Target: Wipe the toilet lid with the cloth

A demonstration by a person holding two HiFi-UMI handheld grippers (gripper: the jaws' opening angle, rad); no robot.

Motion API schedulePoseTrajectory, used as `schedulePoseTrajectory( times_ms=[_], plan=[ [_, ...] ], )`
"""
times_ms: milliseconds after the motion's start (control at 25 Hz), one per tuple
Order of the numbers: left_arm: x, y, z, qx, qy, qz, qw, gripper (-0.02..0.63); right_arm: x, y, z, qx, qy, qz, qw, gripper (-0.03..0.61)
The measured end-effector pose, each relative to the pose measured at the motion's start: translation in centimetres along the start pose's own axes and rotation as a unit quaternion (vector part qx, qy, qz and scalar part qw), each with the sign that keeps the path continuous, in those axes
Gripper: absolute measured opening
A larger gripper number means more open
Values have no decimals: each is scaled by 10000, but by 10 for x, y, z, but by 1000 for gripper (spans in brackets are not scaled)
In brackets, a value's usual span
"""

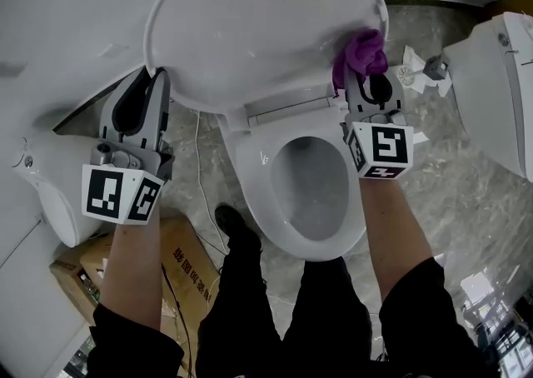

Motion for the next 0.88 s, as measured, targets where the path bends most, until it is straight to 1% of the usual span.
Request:
schedulePoseTrajectory(
  times_ms=[200, 360, 640, 880],
  plan=[
    [1, 1, 1, 295, -16, -113, 9995, 71, 21, -4, 26, 312, -185, 41, 9993, 97],
    [1, 0, 4, 562, -13, -197, 9982, 71, 37, -11, 54, 357, -349, 122, 9987, 97],
    [1, -1, 6, 982, -94, -275, 9947, 71, 46, -23, 125, 98, -515, 193, 9984, 97],
    [1, -1, 7, 1216, -128, -316, 9920, 72, 46, -28, 182, -191, -623, 190, 9977, 97]
  ],
)
Point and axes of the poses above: the fingertips, and each gripper's own axes: y backward along the fingers, z to its left, x out of its underside, the point moved 6 cm from there along y, backward along the fingers, and after that the axes turned 3 degrees about y, right-handed, at the moved point
